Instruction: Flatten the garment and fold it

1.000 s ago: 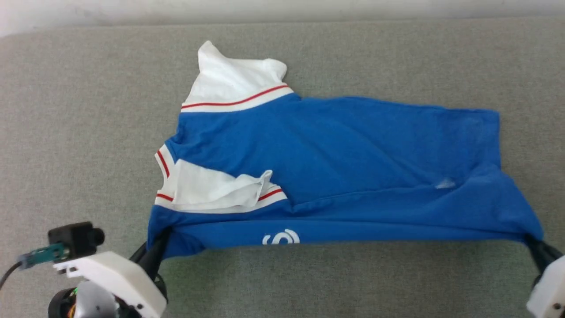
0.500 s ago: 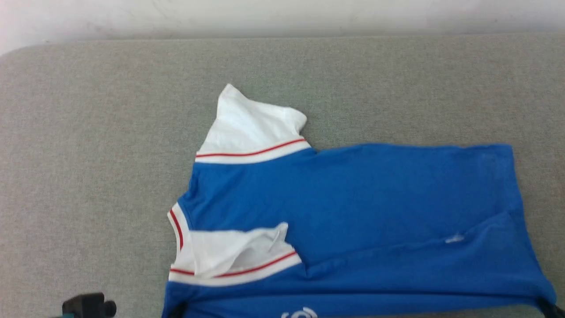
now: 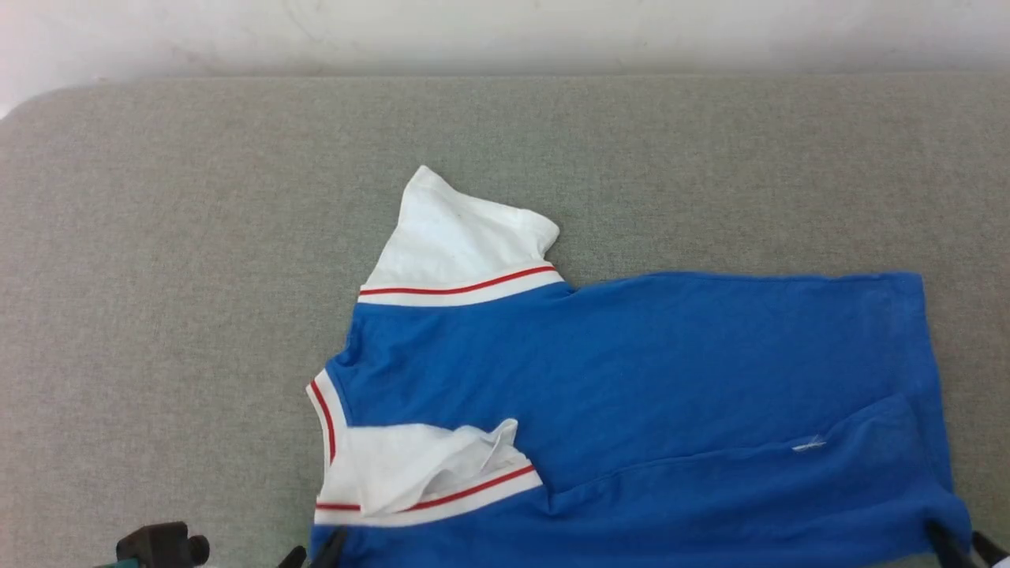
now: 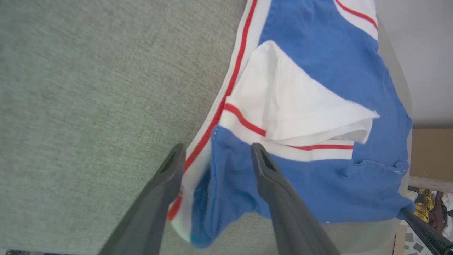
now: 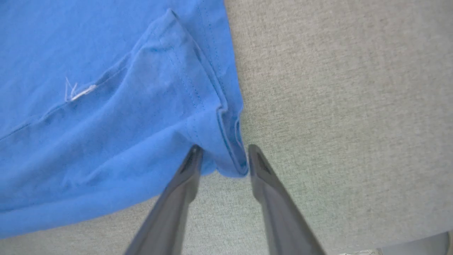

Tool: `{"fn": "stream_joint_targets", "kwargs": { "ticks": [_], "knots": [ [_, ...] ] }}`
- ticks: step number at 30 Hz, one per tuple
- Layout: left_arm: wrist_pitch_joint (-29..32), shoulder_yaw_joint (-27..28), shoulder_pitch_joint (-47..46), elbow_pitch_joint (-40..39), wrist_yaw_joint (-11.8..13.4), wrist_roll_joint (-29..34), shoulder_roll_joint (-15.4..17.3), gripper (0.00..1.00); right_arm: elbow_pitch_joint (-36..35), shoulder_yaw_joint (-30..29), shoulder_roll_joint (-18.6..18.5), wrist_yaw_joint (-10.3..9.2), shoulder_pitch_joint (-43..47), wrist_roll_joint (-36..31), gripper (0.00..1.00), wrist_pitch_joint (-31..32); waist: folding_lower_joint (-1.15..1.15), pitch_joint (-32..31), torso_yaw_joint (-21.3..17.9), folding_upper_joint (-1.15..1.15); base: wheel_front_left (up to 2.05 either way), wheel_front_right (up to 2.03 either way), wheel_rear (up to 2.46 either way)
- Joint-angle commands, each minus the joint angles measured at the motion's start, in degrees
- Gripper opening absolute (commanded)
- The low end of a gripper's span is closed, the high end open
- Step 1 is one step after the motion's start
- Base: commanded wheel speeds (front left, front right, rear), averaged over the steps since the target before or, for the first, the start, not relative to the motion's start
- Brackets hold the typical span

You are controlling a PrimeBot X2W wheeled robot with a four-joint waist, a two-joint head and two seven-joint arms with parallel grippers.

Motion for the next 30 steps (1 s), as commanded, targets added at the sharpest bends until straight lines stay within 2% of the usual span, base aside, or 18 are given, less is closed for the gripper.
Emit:
{"fn": "stream_joint_targets", "kwargs": {
  "ticks": [1, 8, 13, 18, 21, 25, 26, 30],
  "knots": [
    [-0.52, 0.28, -0.78, -0.41, -0.59, -0.5, -0.64, 1.0, -0.4, 0.27, -0.1, -0.08, -0.77, 0.31, 1.0, -0.47, 0.0, -0.22, 0.05, 0.0, 0.0, 0.0, 0.0],
    [-2.65, 4.87, -0.96, -8.21, -0.06, -0.37, 0.87, 1.0, -7.57, -0.51, -0.1, -0.08, -3.52, -0.13, 1.0, -2.82, 0.0, 0.31, -0.78, 0.0, 0.0, 0.0, 0.0],
    [-8.52, 10.54, -10.0, -12.93, 2.28, 5.76, 2.96, 1.0, -13.38, 0.6, -0.1, -0.08, -9.59, -5.57, 1.0, -10.36, 0.0, 2.85, -1.49, 0.0, 0.0, 0.0, 0.0],
    [-11.38, 9.09, -26.43, -11.72, -0.29, 14.0, 8.45, 1.0, -14.27, 6.12, -0.1, -0.08, -14.39, -9.74, 1.0, -15.95, 0.0, 7.15, -2.72, 0.0, 0.0, 0.0, 0.0],
    [-10.74, 5.82, -38.03, -7.81, -2.74, 17.75, 11.32, 1.0, -13.23, 8.63, -0.1, -0.08, -16.63, -11.5, 1.0, -18.25, 0.0, 9.92, -3.44, 0.0, 0.0, 0.0, 0.0],
    [-5.03, -0.54, -52.02, -0.73, -6.87, 18.95, 13.01, 1.0, -11.36, 10.63, -0.1, -0.08, -18.58, -11.81, 1.0, -20.01, 0.0, 12.88, -4.65, 0.0, 0.0, 0.0, 0.0],
    [-5.03, -0.54, -52.02, -0.73, -6.87, 18.95, 13.01, 1.0, -11.36, 10.63, -0.1, -0.08, -18.58, -11.81, 1.0, -20.01, 0.0, 12.88, -4.65, 0.0, 0.0, 0.0, 0.0],
    [3.63, -6.47, -62.77, 7.28, -10.96, 18.12, 13.51, 1.0, -9.95, 11.79, -0.1, -0.08, -19.53, -11.97, 1.0, -20.89, 0.0, 15.29, -6.02, 0.0, 0.0, 0.0, 0.0]
  ]
}}
